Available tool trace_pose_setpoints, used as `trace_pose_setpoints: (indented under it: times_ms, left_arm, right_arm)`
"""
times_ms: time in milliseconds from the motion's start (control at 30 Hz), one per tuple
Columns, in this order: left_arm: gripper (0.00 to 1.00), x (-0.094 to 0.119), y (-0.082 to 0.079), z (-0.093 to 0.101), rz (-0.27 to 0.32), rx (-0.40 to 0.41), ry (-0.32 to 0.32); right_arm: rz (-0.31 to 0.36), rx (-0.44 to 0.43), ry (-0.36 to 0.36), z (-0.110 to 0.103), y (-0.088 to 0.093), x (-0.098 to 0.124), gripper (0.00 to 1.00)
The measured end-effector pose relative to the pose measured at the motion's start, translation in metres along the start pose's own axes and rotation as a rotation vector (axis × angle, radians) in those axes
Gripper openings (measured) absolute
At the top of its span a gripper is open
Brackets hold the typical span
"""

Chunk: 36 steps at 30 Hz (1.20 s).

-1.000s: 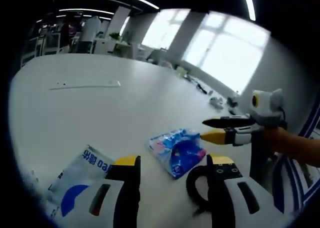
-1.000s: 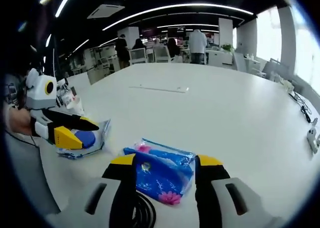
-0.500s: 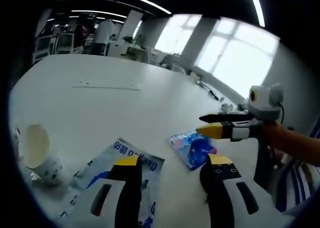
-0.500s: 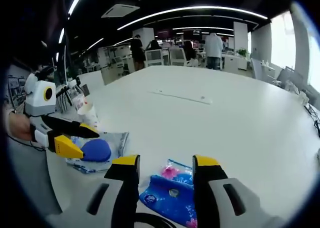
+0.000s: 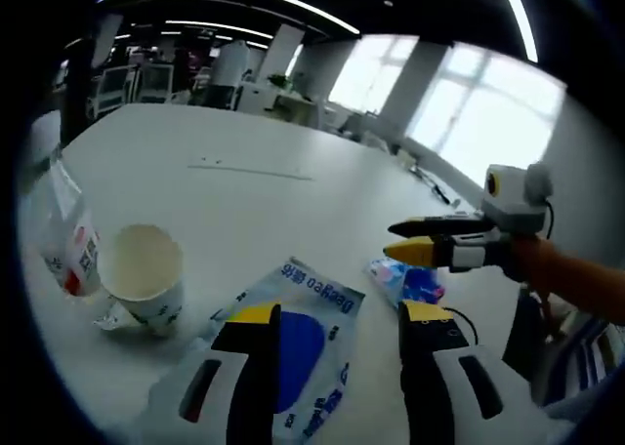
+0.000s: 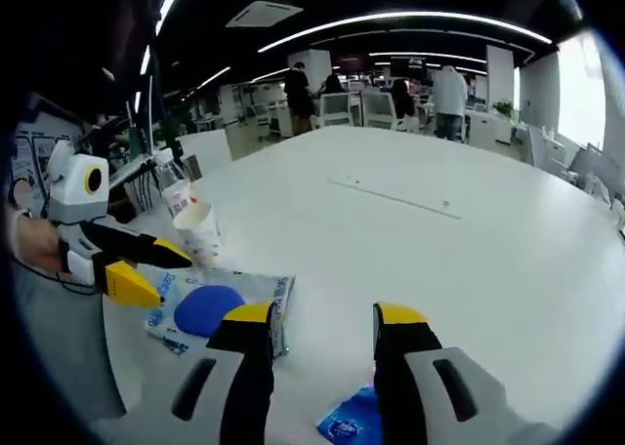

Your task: Arrange the tabletop items into an orderly group along one side of the table until the central work area is clear of visible clutter.

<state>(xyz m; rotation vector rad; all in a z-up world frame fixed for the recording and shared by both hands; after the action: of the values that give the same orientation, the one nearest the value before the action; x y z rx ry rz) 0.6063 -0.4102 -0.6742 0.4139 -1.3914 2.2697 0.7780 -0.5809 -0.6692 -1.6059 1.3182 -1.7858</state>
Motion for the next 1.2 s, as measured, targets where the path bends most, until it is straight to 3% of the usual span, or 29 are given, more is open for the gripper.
trace_pose_setpoints:
  times_ms: [367, 700, 933, 1100, 1200]
  left_arm:
    - [0.45, 0.027, 0.012, -0.023, 0.002, 0.047, -0.082]
    - [0.44, 0.048, 0.023, -0.038, -0.032, 0.049, -0.125]
    - [0.42, 0.057, 0.036, -0.041, -0.092, 0.092, -0.144]
    - [0.41, 0.063, 0.051, -0.04, -0.173, 0.131, -0.155]
    - [0.41, 0.062, 0.06, -0.042, -0.193, 0.12, -0.161]
  right_arm:
    - [-0.024, 0.036, -0.055, -0.015, -0.007, -0.022, 0.34]
    - [-0.038, 0.022, -0.078, -0.025, 0.003, -0.029, 0.33]
    - [-0.055, 0.02, -0.08, -0.028, 0.009, -0.029, 0.31]
    - [-0.059, 0.01, -0.085, -0.03, 0.013, -0.03, 0.29]
    - [-0.067, 0.015, -0.083, -0.033, 0.017, -0.03, 0.27]
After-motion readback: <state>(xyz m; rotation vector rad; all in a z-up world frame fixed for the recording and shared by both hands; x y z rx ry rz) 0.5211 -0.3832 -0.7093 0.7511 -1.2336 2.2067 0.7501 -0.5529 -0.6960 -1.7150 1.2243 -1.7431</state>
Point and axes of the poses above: the point that each gripper's makers call its tool centre point, and the gripper's own axes: x roughly backward along the fingers, z roughly to its right, y roughly out of its underside, the point moved 10 cm from there along x, roughly backward along the fingers, and after that the axes turned 1 degree about y, right-handed, at the moved point
